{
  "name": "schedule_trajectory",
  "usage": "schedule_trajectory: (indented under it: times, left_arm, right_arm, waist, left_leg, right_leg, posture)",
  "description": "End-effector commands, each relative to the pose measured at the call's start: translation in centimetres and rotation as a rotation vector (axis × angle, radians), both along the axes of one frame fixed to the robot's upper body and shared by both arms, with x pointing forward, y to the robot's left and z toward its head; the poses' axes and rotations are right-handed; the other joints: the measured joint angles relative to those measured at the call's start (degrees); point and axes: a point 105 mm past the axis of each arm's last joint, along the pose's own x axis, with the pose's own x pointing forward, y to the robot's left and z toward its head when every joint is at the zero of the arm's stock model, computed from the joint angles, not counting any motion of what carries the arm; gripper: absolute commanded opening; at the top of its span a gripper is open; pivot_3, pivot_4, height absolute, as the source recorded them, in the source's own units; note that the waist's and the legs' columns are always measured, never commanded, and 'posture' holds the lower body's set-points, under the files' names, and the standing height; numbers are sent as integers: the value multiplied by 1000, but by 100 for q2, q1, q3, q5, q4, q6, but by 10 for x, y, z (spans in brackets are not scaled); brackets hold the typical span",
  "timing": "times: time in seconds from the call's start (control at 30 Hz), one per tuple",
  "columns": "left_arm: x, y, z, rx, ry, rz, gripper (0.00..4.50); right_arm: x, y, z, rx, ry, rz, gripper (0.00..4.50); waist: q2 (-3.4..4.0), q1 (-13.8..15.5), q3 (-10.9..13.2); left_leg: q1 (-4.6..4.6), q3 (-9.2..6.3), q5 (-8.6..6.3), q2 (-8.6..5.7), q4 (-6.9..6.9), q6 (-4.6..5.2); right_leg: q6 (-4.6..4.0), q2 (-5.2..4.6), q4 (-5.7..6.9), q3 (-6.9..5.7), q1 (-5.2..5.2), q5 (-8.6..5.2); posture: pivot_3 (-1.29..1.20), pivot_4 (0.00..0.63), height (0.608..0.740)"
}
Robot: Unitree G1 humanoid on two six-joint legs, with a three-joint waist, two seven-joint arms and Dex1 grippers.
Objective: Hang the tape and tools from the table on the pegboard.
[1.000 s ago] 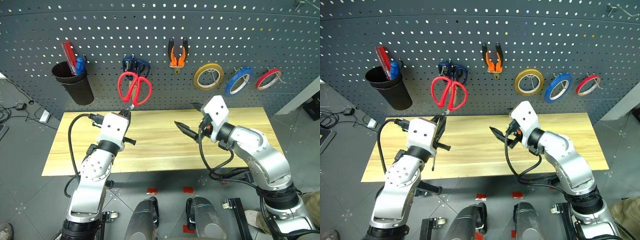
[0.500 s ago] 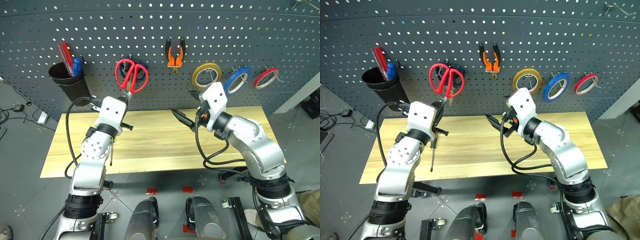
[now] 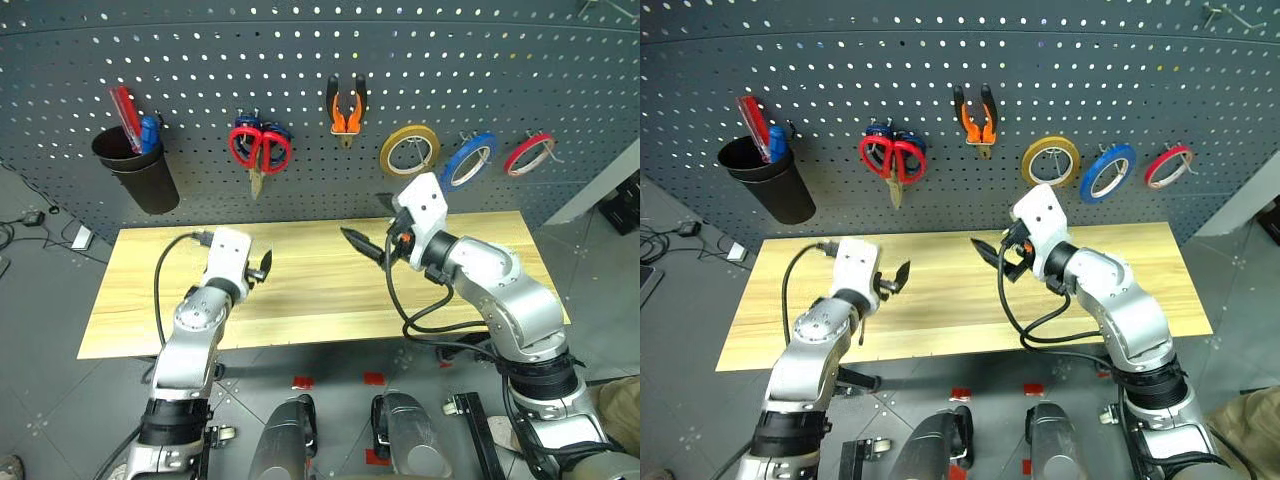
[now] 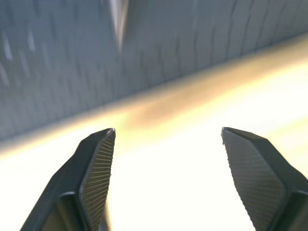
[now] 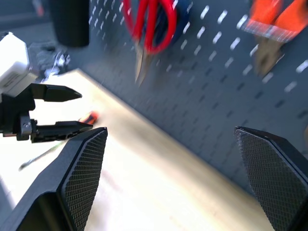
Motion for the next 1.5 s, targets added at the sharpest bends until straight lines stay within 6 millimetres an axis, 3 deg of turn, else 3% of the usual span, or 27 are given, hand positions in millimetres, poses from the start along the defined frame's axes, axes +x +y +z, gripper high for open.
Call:
schedule_trajectory:
  times: [0.03, 0.13, 0.3, 0.43, 0.8, 0.9, 1.2, 1.27, 1.5]
  left_arm:
    - [-5, 29, 2, -106, 46, 101, 3544]
    - [-5, 46, 1, -136, 86, 115, 3544]
    - [6, 72, -8, -141, 173, 173, 4477]
    - [20, 81, -16, -143, 221, 203, 4477]
    - [56, 70, -29, -150, 303, 146, 4477]
    - [58, 73, -30, -147, 310, 160, 3913]
    - [48, 79, -32, -154, 284, 134, 1151]
    - [44, 75, -29, -160, 260, 88, 649]
    - [8, 66, 43, 0, -113, -42, 646]
  right_arm:
    - [-16, 18, 5, -1, 8, 59, 4500]
    - [-21, 31, 4, -8, 46, 94, 4500]
    - [-25, 49, 5, -13, 87, 132, 4500]
    - [-27, 58, 10, -16, 111, 157, 4500]
    - [-34, 68, 11, -48, 136, 221, 4500]
    - [-35, 67, 9, -58, 141, 226, 4500]
    - [-41, 74, 12, -76, 101, 319, 4500]
    - [-44, 77, 13, -76, 75, 348, 4500]
    - [-45, 79, 17, -42, 6, 354, 4500]
  waist:
    - [0, 0, 0]
    - [0, 13, 2]
    - [-3, 49, 37]
    - [-28, 59, 145]
    - [-67, 38, 369]
    - [-67, 14, 371]
    - [-68, 13, 371]
    - [-71, 11, 362]
    - [-104, -7, 270]
  left_leg:
    - [0, -2, -5, 0, 1, 8]
    - [3, -3, -10, 1, 7, 16]
    - [7, -4, -10, 1, 22, 17]
    - [5, -5, -9, 1, 27, 17]
    - [-22, 27, -10, 0, 0, 18]
    - [-23, 35, -10, 2, -8, 17]
    - [-22, 44, -9, 3, -10, 14]
    - [-22, 45, -1, 3, -10, -2]
    - [-40, 44, 8, 3, -15, -23]
  right_leg:
    - [0, 1, 2, -1, 1, 0]
    - [0, 1, 15, 2, 0, 0]
    - [-1, 1, 41, 10, -10, -1]
    - [-2, -1, 49, 14, -35, -2]
    - [-10, -10, 52, 41, -81, -4]
    - [-10, -11, 43, 44, -84, -5]
    - [-9, -14, 39, 47, -84, -5]
    - [-9, -14, 38, 47, -84, -5]
    - [-10, -15, 29, 36, -91, -4]
  posture:
    - [-265, 247, 740]
    - [-260, 268, 740]
    - [-260, 326, 740]
    - [-263, 367, 740]
    - [-280, 404, 740]
    - [-282, 396, 740]
    - [-274, 341, 740]
    - [-267, 298, 740]
    - [-251, 180, 740]
